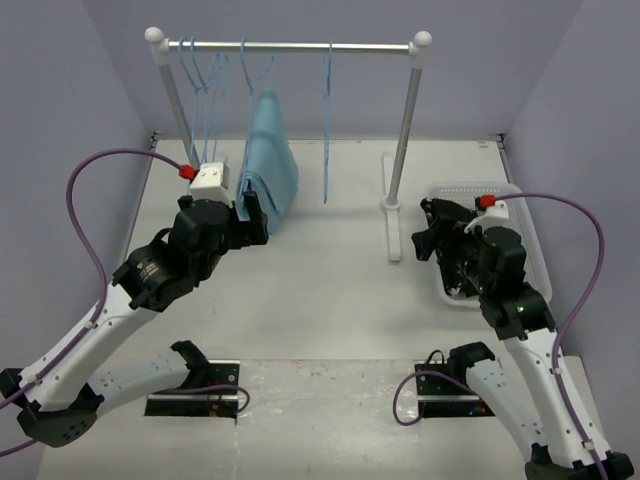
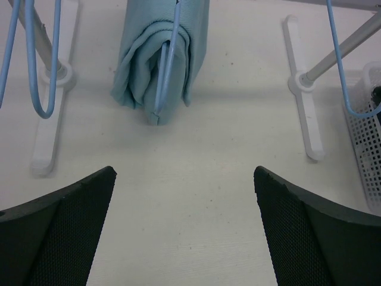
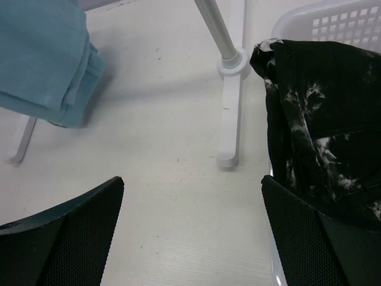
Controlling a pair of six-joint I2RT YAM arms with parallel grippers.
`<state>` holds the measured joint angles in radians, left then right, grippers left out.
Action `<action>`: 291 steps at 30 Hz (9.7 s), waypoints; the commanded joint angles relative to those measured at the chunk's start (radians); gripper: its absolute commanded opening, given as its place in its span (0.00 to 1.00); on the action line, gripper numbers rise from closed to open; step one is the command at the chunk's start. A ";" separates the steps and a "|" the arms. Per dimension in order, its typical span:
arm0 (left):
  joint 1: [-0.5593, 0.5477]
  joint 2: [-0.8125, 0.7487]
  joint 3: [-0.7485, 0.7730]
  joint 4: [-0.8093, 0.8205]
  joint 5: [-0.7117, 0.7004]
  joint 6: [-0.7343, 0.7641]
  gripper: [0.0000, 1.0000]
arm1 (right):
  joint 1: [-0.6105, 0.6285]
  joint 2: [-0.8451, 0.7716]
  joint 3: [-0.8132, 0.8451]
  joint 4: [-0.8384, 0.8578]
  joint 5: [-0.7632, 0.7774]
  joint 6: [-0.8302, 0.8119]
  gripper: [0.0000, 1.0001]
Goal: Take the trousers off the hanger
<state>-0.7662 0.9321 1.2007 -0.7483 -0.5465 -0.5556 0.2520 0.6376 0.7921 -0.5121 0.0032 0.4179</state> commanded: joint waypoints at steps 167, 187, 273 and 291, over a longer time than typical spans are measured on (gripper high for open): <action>0.056 0.162 0.195 0.225 -0.067 0.020 0.00 | 0.984 0.715 0.452 0.972 0.504 -0.875 0.00; 0.061 0.254 0.023 0.187 -0.129 -0.118 0.00 | 0.926 0.478 0.645 1.110 0.385 -0.884 0.00; 0.059 0.145 0.186 0.345 0.062 0.174 0.00 | -0.324 0.653 0.364 -0.089 0.365 0.026 0.99; 0.059 0.163 0.177 0.366 0.031 0.207 0.00 | 0.024 0.941 0.572 -0.258 0.646 0.081 0.89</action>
<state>-0.7078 1.1007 1.3525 -0.4335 -0.5007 -0.3759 0.2764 1.5818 1.3201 -0.7017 0.5236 0.4446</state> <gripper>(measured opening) 0.008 0.926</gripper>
